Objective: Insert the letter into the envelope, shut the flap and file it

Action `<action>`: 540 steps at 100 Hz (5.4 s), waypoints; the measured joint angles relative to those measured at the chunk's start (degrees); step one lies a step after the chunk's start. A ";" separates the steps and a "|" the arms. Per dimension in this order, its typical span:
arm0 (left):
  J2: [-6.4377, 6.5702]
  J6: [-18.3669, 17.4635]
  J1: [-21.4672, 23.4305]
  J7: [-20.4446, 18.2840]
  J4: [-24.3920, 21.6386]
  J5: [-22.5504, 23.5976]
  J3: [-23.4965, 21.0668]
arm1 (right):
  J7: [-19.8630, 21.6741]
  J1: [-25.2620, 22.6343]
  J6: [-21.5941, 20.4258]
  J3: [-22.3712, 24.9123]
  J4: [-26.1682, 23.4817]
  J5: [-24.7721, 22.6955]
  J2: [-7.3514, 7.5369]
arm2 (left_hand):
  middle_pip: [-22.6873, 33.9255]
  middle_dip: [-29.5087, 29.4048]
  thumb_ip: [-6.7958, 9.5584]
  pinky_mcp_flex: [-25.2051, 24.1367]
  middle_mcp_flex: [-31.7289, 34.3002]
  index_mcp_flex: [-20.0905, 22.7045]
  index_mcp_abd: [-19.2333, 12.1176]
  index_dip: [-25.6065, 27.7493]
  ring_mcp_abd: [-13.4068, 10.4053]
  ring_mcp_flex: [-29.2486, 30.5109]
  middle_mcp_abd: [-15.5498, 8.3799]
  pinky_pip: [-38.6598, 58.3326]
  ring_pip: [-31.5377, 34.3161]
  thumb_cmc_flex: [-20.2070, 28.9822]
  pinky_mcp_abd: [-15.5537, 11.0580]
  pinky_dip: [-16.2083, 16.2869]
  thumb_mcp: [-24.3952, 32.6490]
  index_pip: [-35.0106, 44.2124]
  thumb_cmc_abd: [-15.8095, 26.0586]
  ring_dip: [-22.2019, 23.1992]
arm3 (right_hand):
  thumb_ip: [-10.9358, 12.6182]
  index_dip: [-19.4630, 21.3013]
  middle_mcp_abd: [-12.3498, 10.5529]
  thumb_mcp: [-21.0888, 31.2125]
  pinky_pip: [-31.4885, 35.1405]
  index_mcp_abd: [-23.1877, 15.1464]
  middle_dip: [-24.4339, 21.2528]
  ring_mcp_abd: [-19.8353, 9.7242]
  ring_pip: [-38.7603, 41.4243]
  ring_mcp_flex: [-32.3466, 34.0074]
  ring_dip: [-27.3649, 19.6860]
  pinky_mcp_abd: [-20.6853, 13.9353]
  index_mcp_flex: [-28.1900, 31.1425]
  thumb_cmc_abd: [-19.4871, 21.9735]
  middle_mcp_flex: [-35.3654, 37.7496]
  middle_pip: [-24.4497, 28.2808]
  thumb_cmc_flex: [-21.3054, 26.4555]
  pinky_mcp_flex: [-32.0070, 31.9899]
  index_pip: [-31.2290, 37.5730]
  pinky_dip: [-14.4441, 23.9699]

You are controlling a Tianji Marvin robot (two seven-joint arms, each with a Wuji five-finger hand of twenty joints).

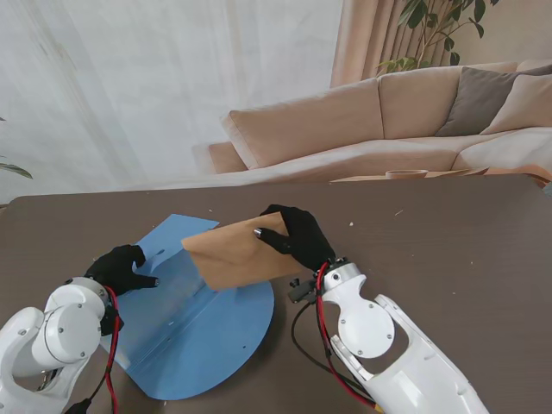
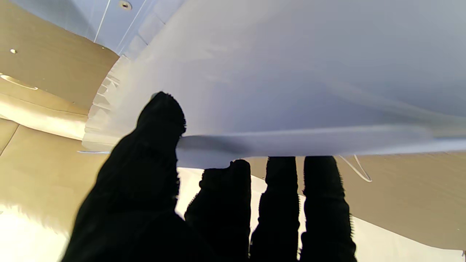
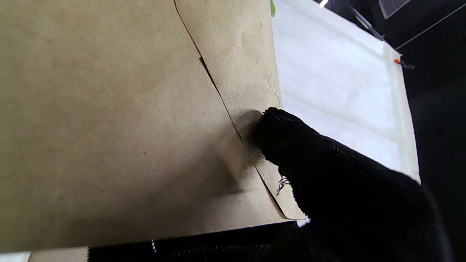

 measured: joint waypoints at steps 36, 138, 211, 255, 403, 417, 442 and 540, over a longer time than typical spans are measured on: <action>0.42 3.88 -3.10 -1.80 -1.36 -5.56 2.41 | 0.02 6.49 -2.96 -4.97 6.16 -1.39 -1.21 | 0.74 0.60 0.00 1.84 0.02 0.37 0.16 -0.04 0.00 1.42 0.13 3.81 2.82 0.00 0.81 -0.01 -1.30 0.00 0.00 0.00 | -0.01 0.00 -0.72 -1.25 -0.13 -1.64 -0.47 0.00 -1.45 -0.11 -0.11 -0.21 0.00 0.01 -0.01 -1.40 0.00 -0.71 -0.08 -0.09; 0.81 9.15 -7.56 -3.77 -1.22 -9.38 5.64 | -27.19 13.86 -18.25 -10.92 21.26 -33.41 -4.13 | 0.85 0.61 0.00 3.73 0.02 0.17 0.72 -0.06 0.05 2.75 0.82 5.73 4.13 0.00 1.30 -0.58 -2.35 0.09 0.48 0.00 | -4.27 -3.48 -10.14 -4.37 -11.20 -14.00 -6.87 -5.30 -20.16 -2.37 -5.75 -4.67 0.00 0.51 1.01 -13.46 -0.98 -2.25 -1.52 -6.31; 0.44 9.43 -7.53 -2.84 -1.06 -13.68 3.93 | -43.90 20.26 -14.13 -18.81 27.89 -48.32 -2.66 | 1.35 0.61 0.00 5.64 0.02 -0.66 1.23 -0.06 0.07 4.24 1.71 6.62 4.29 0.19 2.04 -0.69 -4.42 0.51 1.89 0.00 | -4.88 -3.49 -13.44 -3.90 -13.14 -18.43 -7.34 -8.13 -22.55 -2.34 -6.37 -7.37 0.00 0.51 2.16 -14.84 -3.96 -1.54 -1.52 -8.29; 0.44 13.06 -8.99 -2.38 -0.53 -16.93 4.30 | -45.88 24.71 -13.39 -23.12 31.08 -52.15 -1.38 | 1.36 0.61 1.62 6.55 -0.02 -1.46 2.05 -0.06 0.63 4.39 2.59 7.68 4.71 2.03 2.82 -0.69 -4.83 0.51 1.91 0.00 | -4.88 -3.50 -14.97 -3.50 -14.47 -21.33 -7.22 -10.29 -23.93 -2.33 -6.50 -8.84 -0.05 0.51 2.16 -16.61 -4.64 -1.54 -1.52 -8.99; 0.27 16.58 -10.45 -1.97 -0.47 -17.01 4.95 | -48.00 23.55 -10.89 -21.22 29.77 -51.19 -2.11 | 1.37 0.61 1.63 7.97 -0.05 -1.72 2.05 -0.06 0.70 5.04 2.98 9.02 5.24 2.05 2.85 -0.69 -7.39 0.51 3.30 -0.01 | -5.55 -2.01 -15.75 -3.68 -14.51 -24.36 -7.19 -11.17 -24.45 -1.04 -6.55 -10.36 -0.11 0.48 2.16 -16.28 -5.54 1.01 -2.16 -9.09; 0.32 16.77 -10.58 -2.08 -0.51 -16.95 5.01 | -48.67 23.82 -10.86 -21.51 29.50 -52.67 -1.83 | 1.37 0.61 1.63 8.04 -0.05 -1.73 2.05 -0.06 0.70 5.04 2.98 9.05 5.24 2.05 2.85 -0.69 -7.40 0.51 3.30 -0.01 | -5.58 -1.27 -15.75 -3.65 -14.51 -24.42 -7.32 -11.17 -24.45 -1.04 -6.55 -10.36 -0.11 0.48 2.16 -16.28 -5.54 1.03 -2.32 -9.09; 0.38 17.17 -10.68 -2.24 -0.80 -17.00 5.09 | -50.00 25.95 -10.88 -24.42 29.70 -55.77 -0.39 | 1.37 0.61 1.63 8.48 -0.05 -1.73 2.05 -0.06 0.71 5.04 2.99 9.10 5.27 2.05 2.85 -0.69 -7.41 0.51 3.31 -0.01 | -7.38 0.04 -16.62 -3.18 -14.55 -25.86 -7.44 -11.74 -24.53 -1.04 -6.55 -11.16 -0.11 0.48 2.16 -16.28 -6.13 1.19 -2.81 -9.09; 0.75 17.71 -12.01 -3.52 -0.90 -18.14 6.00 | -53.27 32.82 -7.69 -32.40 34.45 -59.02 0.04 | 1.37 0.61 1.63 9.92 -0.05 -1.68 2.06 0.06 0.82 5.59 3.07 11.11 6.17 2.48 2.85 -0.62 -9.09 0.51 3.38 0.06 | -7.40 3.85 -17.94 -3.13 -16.01 -26.65 -7.55 -13.43 -26.63 -1.04 -7.09 -12.47 -0.11 0.48 2.16 -16.98 -6.21 0.54 -4.27 -9.61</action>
